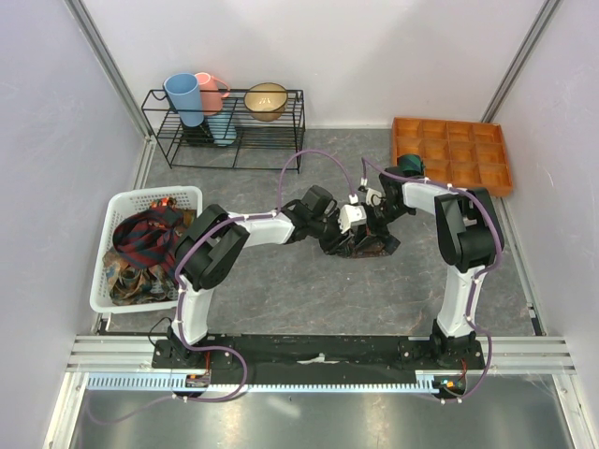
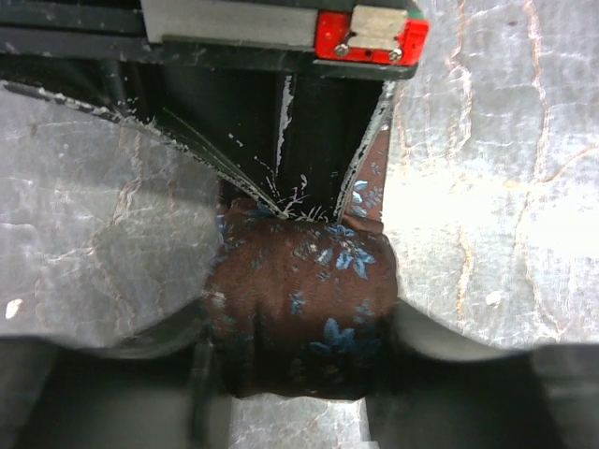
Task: Roll the ties
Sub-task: Roll the tie at the center of the board.
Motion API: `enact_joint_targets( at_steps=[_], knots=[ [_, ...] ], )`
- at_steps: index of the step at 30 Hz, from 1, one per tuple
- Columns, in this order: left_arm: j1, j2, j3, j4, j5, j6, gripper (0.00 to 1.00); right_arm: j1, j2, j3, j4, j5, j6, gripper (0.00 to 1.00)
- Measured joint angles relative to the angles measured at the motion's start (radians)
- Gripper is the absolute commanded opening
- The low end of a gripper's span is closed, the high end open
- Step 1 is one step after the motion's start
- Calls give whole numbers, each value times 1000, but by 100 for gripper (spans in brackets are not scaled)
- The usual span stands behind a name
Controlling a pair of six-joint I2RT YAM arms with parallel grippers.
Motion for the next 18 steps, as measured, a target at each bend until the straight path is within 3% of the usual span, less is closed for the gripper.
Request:
enact_joint_targets(
  at_steps=[4,6,14,18],
  knots=[
    [-6,-6,6,-31,-32,19,14,1,3,5,0,-13,-2,23],
    [-10,-15,7,-54,-50,35,11,-2,3,5,-1,-25,-8,33],
    [-24,-35,27,-154,-122,117,10,-99,-32,-3,-58,-138,-64,58],
    [-30,-35,48,-200,-148,135,10,-127,-87,-36,-67,-216,-70,59]
  ],
)
